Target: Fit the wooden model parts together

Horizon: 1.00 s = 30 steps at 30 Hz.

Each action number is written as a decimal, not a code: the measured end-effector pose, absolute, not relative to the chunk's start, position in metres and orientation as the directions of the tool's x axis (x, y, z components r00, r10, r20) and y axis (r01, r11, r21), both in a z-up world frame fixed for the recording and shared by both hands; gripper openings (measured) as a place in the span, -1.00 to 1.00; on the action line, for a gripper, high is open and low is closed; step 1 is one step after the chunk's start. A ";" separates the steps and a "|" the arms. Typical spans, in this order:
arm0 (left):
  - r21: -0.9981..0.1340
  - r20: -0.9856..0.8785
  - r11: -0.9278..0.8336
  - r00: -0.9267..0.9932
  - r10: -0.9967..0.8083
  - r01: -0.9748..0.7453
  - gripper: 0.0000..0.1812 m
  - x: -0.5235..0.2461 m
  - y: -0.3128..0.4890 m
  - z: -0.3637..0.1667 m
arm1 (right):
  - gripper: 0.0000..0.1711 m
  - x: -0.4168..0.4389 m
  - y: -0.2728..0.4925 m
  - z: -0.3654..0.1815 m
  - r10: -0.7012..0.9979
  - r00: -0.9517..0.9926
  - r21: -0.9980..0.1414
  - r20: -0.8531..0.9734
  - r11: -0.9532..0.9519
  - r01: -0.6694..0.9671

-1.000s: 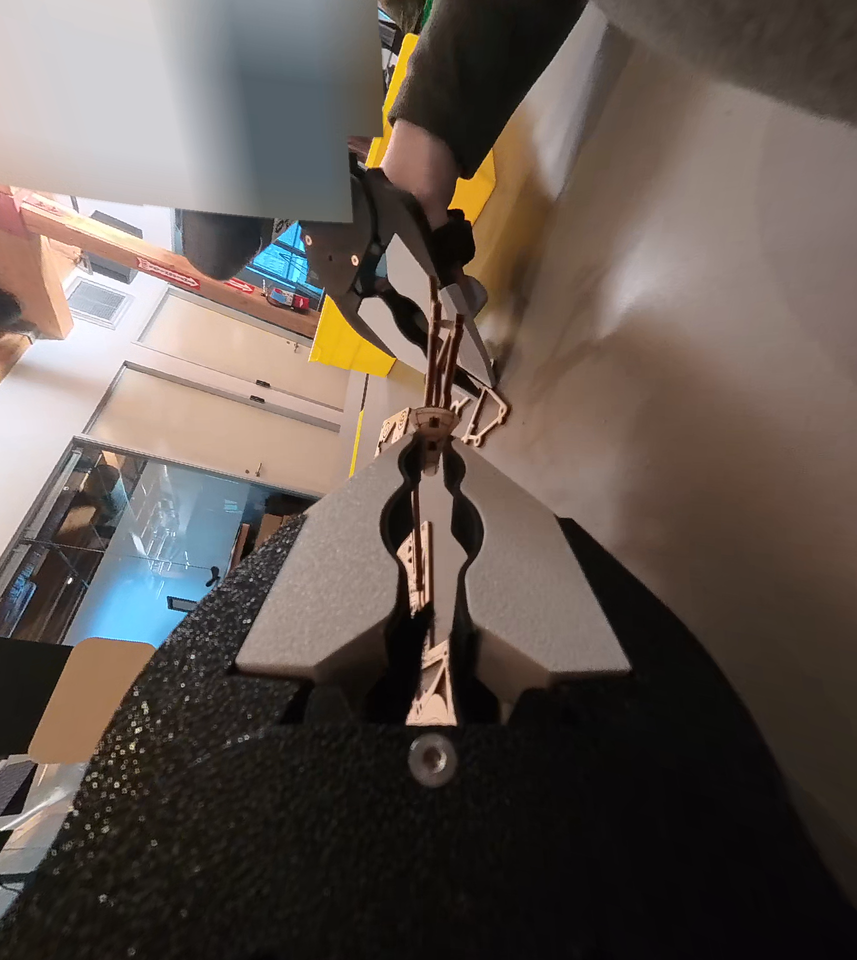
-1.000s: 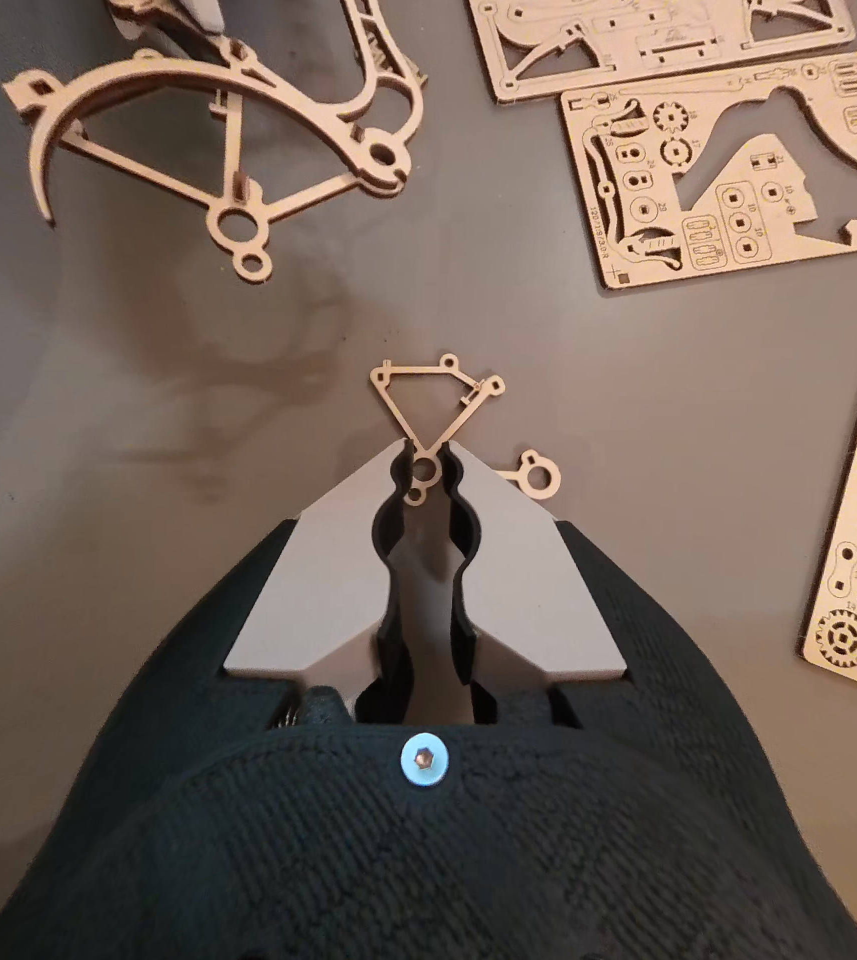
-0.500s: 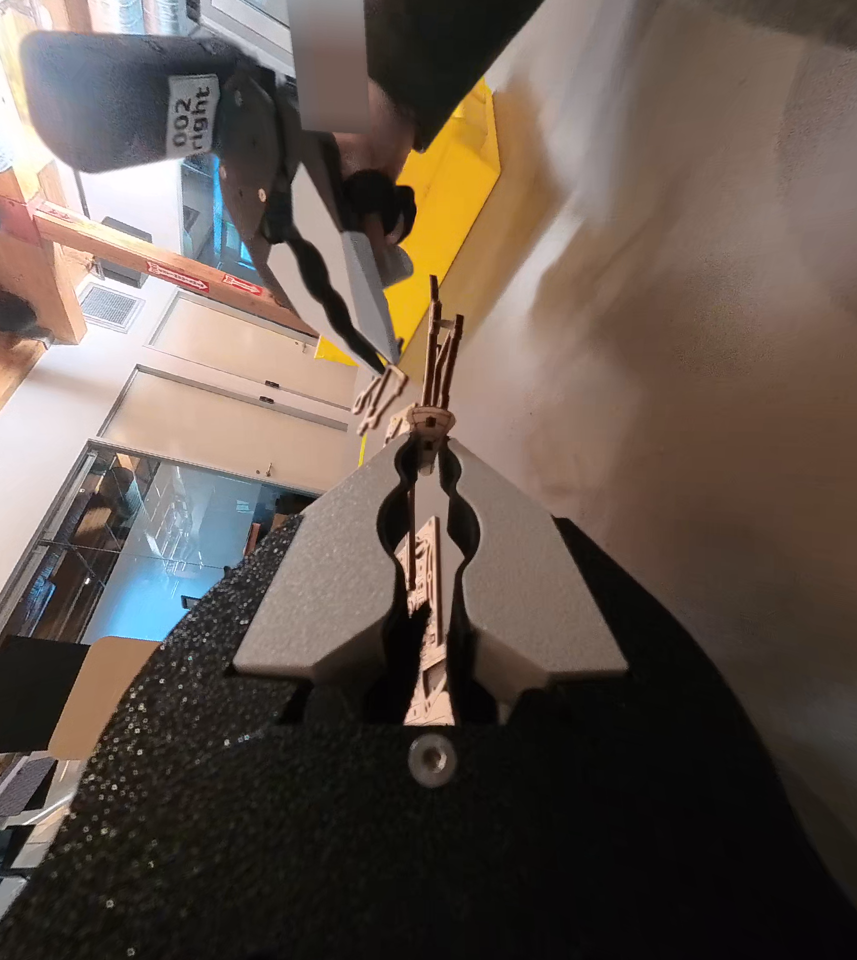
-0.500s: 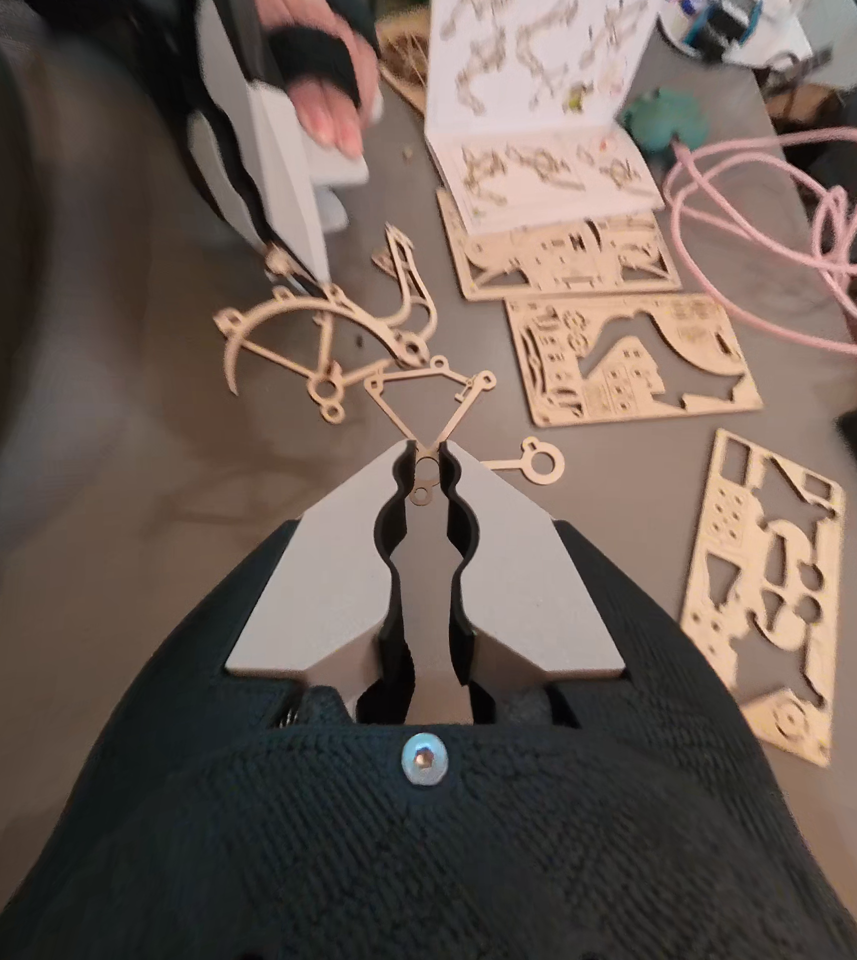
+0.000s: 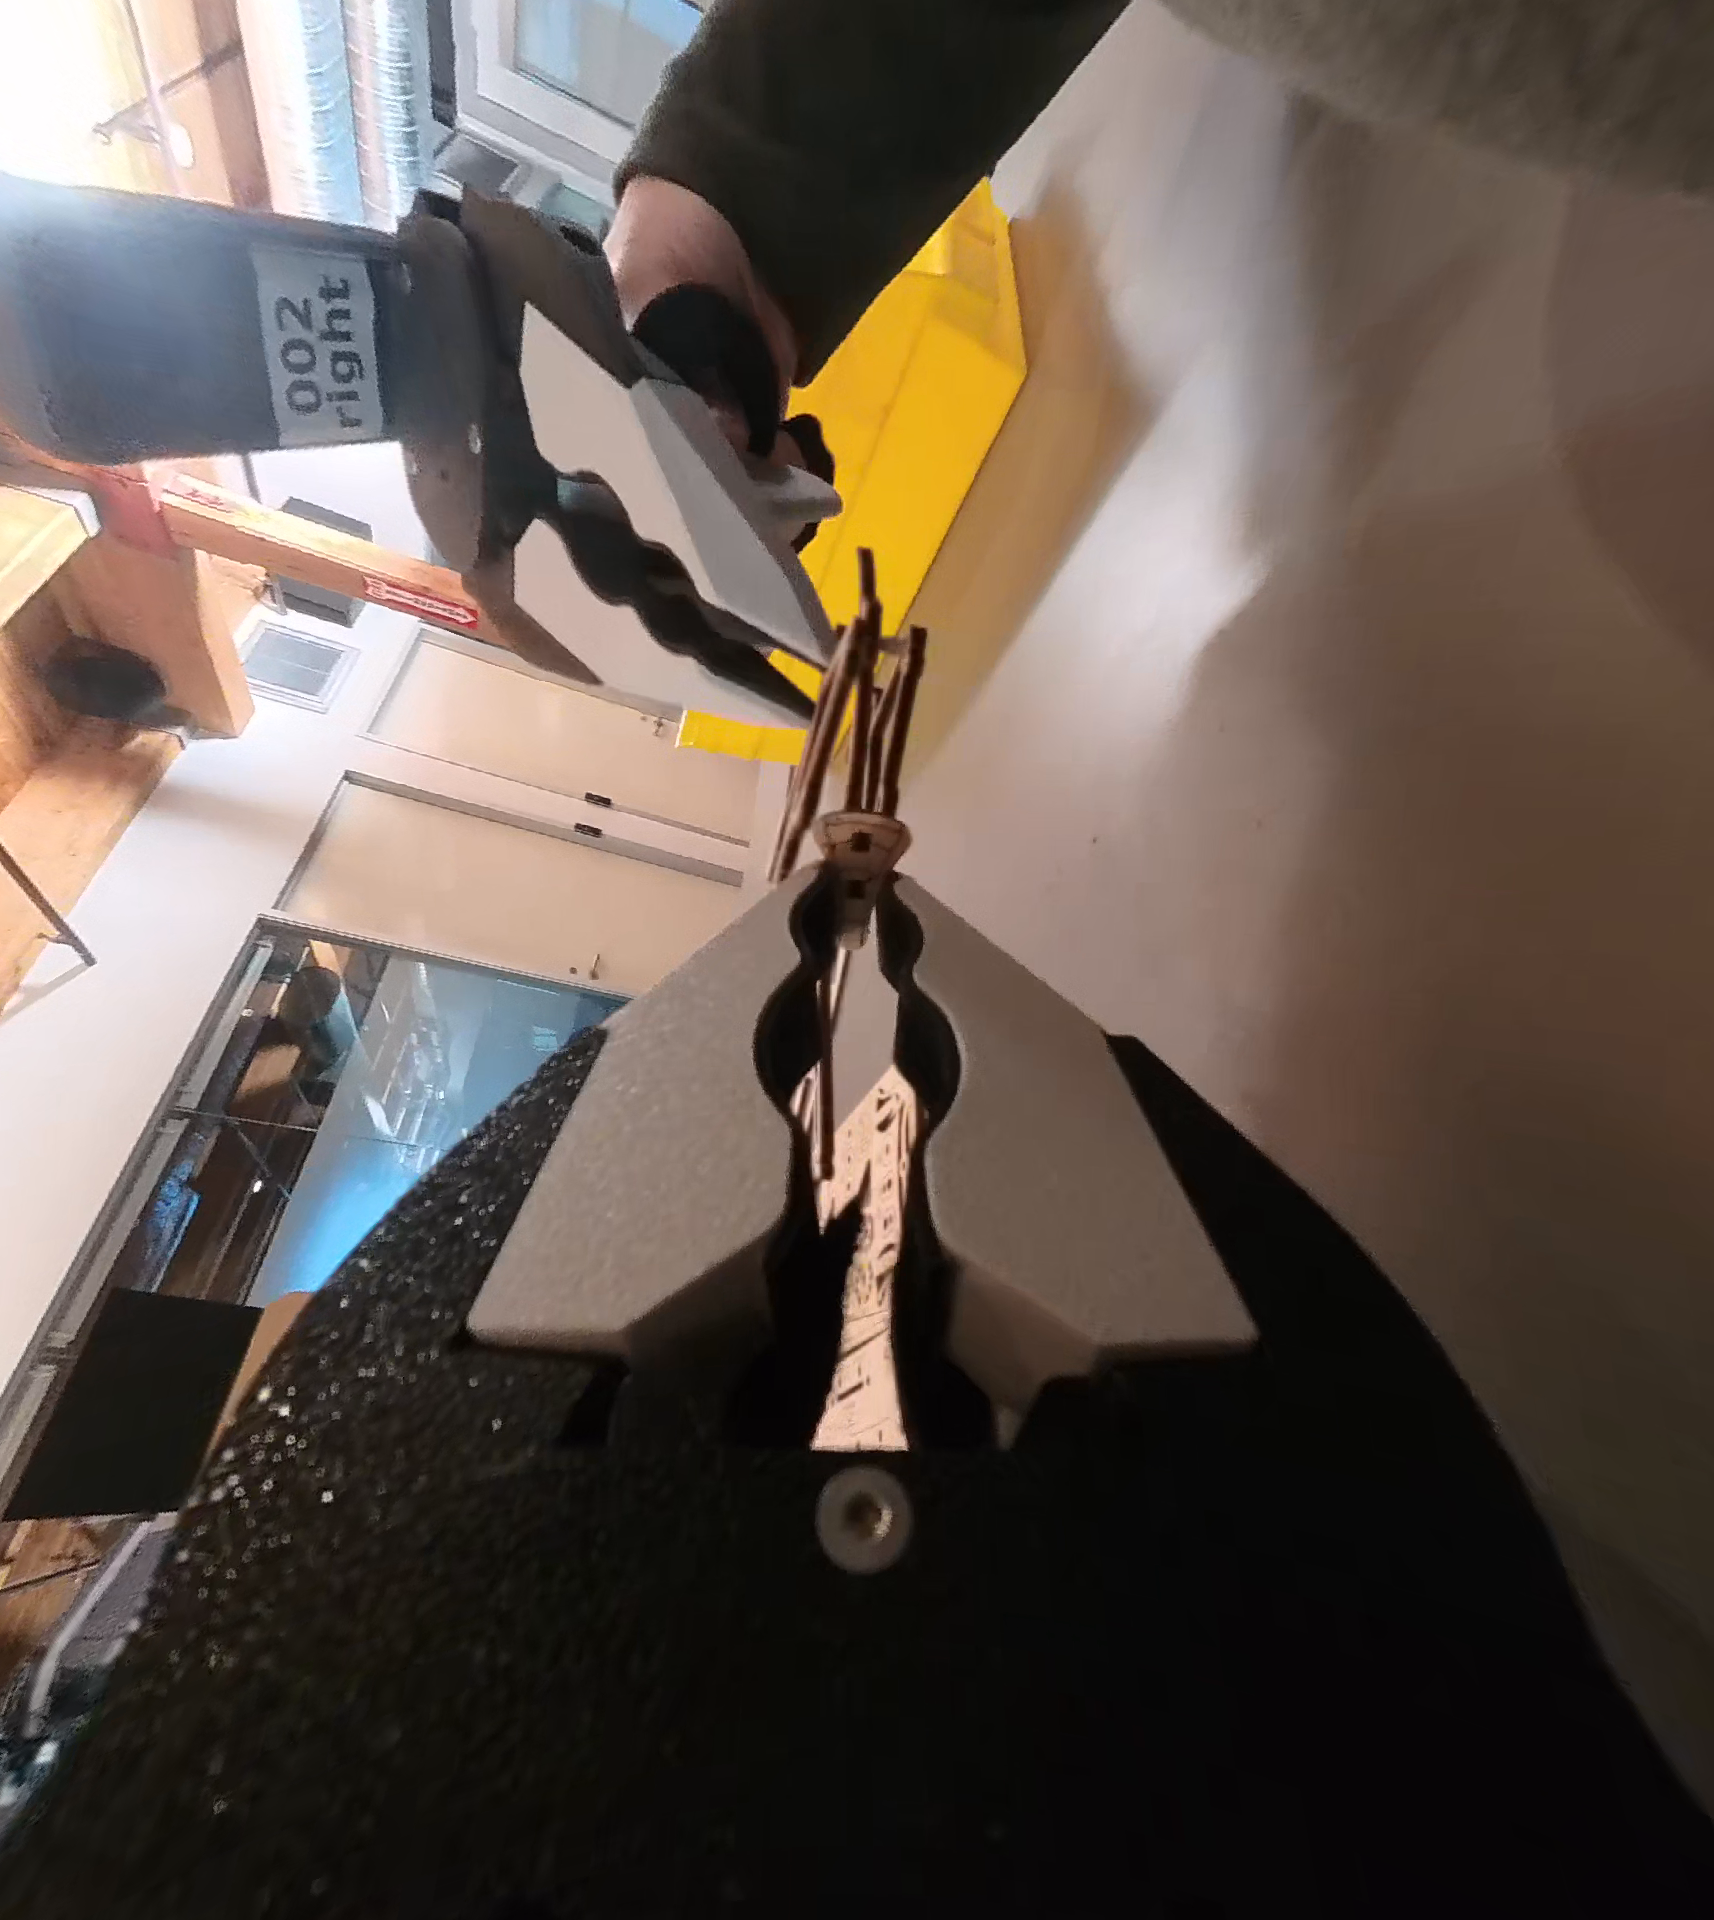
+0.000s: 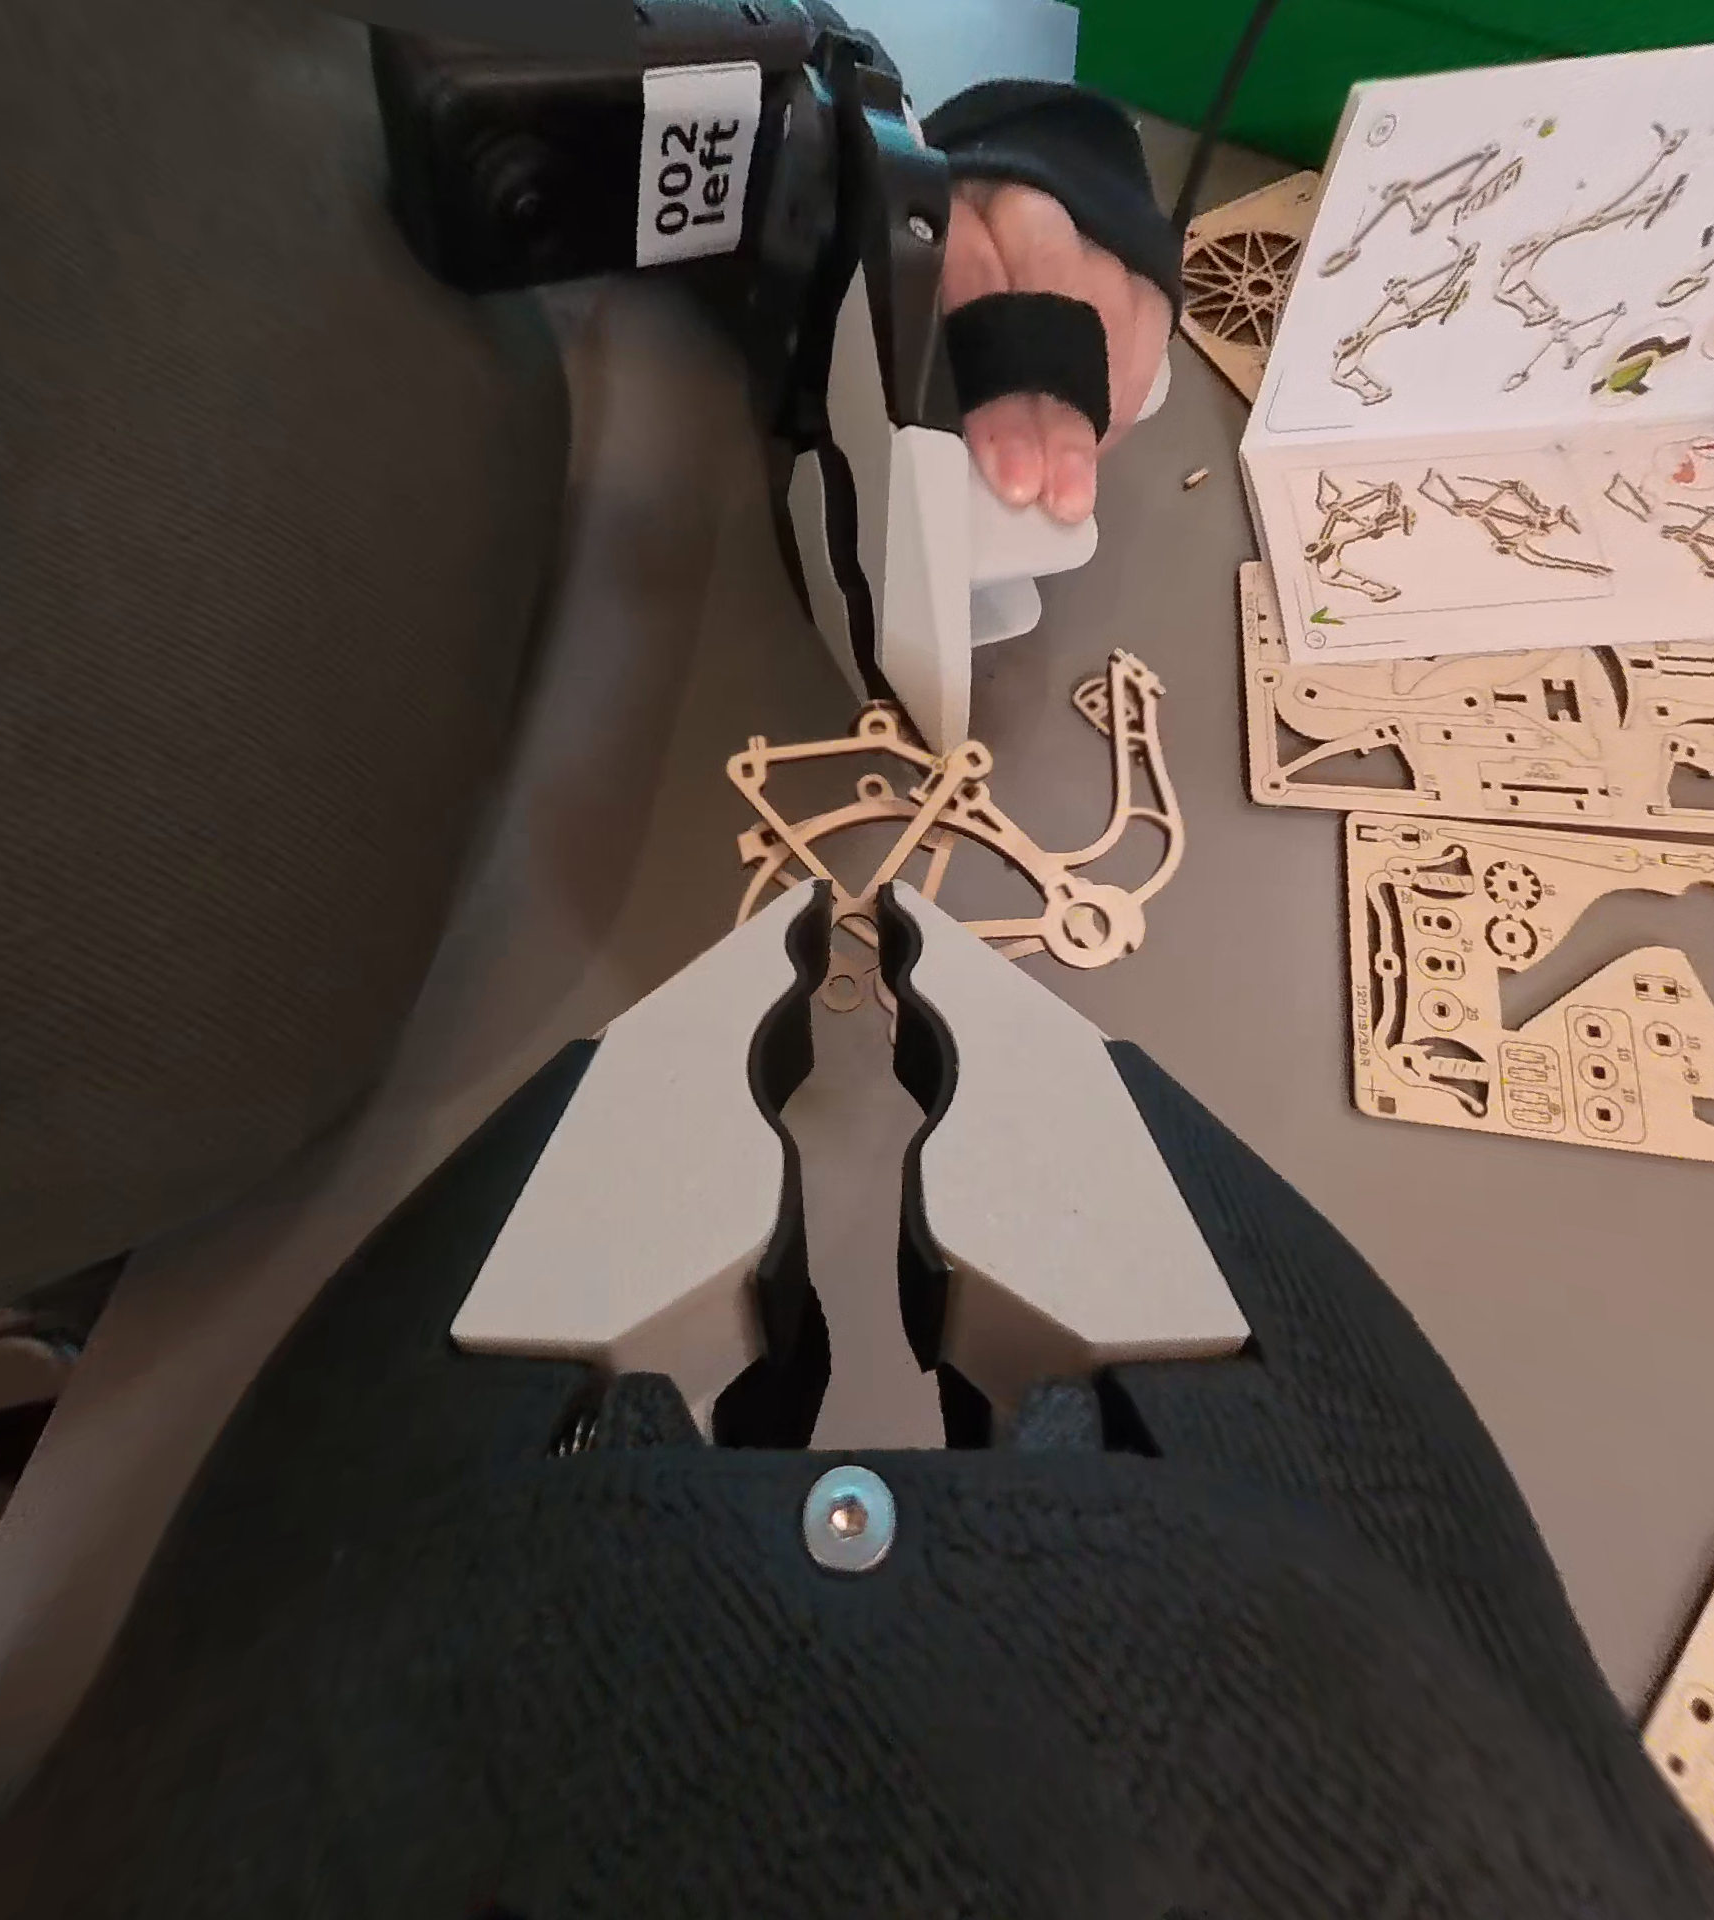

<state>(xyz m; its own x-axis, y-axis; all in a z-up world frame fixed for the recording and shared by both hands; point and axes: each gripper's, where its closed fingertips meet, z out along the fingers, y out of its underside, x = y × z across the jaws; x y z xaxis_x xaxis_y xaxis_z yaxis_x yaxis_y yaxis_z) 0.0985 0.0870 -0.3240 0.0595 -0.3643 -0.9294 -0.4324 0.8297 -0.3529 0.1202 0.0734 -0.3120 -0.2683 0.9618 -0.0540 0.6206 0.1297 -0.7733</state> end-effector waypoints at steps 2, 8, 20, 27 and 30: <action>-0.346 -0.933 0.836 0.060 -0.355 -0.427 -0.95 0.098 0.086 -0.323 | -0.92 0.119 0.074 -0.312 0.961 -0.272 -0.767 -0.048 0.139 0.627; -0.331 -0.939 0.845 0.061 -0.337 -0.421 -0.95 0.098 0.084 -0.321 | -0.92 0.116 0.075 -0.311 0.960 -0.277 -0.761 -0.051 0.143 0.633; -0.339 -0.930 0.839 0.016 -0.367 -0.425 -0.95 0.100 0.086 -0.329 | -0.92 0.131 0.089 -0.305 0.985 -0.175 -0.781 0.001 0.110 0.615; -0.328 -0.910 0.818 -0.074 -0.407 -0.472 -0.95 0.124 0.105 -0.347 | -0.92 0.175 0.120 -0.310 0.989 0.106 -0.810 0.106 0.024 0.586; -0.295 -0.910 0.822 -0.119 -0.397 -0.487 -0.95 0.134 0.112 -0.353 | -0.92 0.187 0.125 -0.321 0.979 0.154 -0.793 0.131 0.010 0.610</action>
